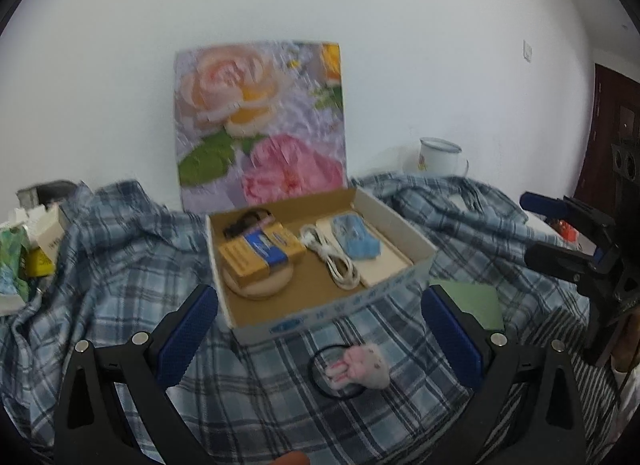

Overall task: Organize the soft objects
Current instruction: 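Grasp the pink bunny charm with the left gripper while the right gripper grasps the green card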

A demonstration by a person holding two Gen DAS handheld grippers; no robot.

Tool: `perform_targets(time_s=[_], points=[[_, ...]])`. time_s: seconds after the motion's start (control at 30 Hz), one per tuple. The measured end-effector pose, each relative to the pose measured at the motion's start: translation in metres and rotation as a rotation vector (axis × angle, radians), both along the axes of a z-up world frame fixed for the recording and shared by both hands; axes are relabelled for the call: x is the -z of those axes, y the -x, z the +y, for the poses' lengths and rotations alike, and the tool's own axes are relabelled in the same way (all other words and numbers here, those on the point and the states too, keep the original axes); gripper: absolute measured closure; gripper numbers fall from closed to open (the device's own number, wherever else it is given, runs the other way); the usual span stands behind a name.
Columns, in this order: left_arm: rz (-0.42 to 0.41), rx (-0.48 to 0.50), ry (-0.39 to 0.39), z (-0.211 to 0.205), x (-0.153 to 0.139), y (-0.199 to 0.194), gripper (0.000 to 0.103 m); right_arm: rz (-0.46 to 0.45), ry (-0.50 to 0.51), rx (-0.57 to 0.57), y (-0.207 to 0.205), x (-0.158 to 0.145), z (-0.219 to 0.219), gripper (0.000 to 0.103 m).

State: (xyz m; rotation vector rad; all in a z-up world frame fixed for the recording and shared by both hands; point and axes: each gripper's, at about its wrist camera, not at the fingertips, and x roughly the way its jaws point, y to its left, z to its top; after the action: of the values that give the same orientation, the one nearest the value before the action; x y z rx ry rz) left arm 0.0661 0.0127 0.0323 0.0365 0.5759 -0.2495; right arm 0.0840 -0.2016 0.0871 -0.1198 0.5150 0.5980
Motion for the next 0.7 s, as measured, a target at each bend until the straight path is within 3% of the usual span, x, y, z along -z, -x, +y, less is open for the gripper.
perform_targets(time_s=[0.17, 0.37, 0.47, 0.6, 0.7], points=[[0.129, 0.093, -0.023, -0.015, 0.030, -0.013, 0.000, 0.044, -0.006, -0.007, -0.007, 0.013, -0.003, 0.000], [0.269, 0.088, -0.087, -0.028, 0.065, -0.027, 0.000, 0.082, -0.013, -0.035, -0.010, 0.020, -0.001, 0.000], [0.306, 0.075, -0.120, -0.032, 0.076, -0.030, 0.000, 0.101, 0.005, -0.070, -0.010, 0.024, 0.005, 0.000], [0.326, 0.077, -0.073, -0.026, 0.080, -0.033, 0.001, 0.093, 0.059, -0.084, -0.007, 0.027, 0.016, 0.000], [0.335, 0.072, -0.056, -0.022, 0.080, -0.035, 0.019, 0.096, 0.085, -0.092, -0.007, 0.029, 0.020, 0.000]])
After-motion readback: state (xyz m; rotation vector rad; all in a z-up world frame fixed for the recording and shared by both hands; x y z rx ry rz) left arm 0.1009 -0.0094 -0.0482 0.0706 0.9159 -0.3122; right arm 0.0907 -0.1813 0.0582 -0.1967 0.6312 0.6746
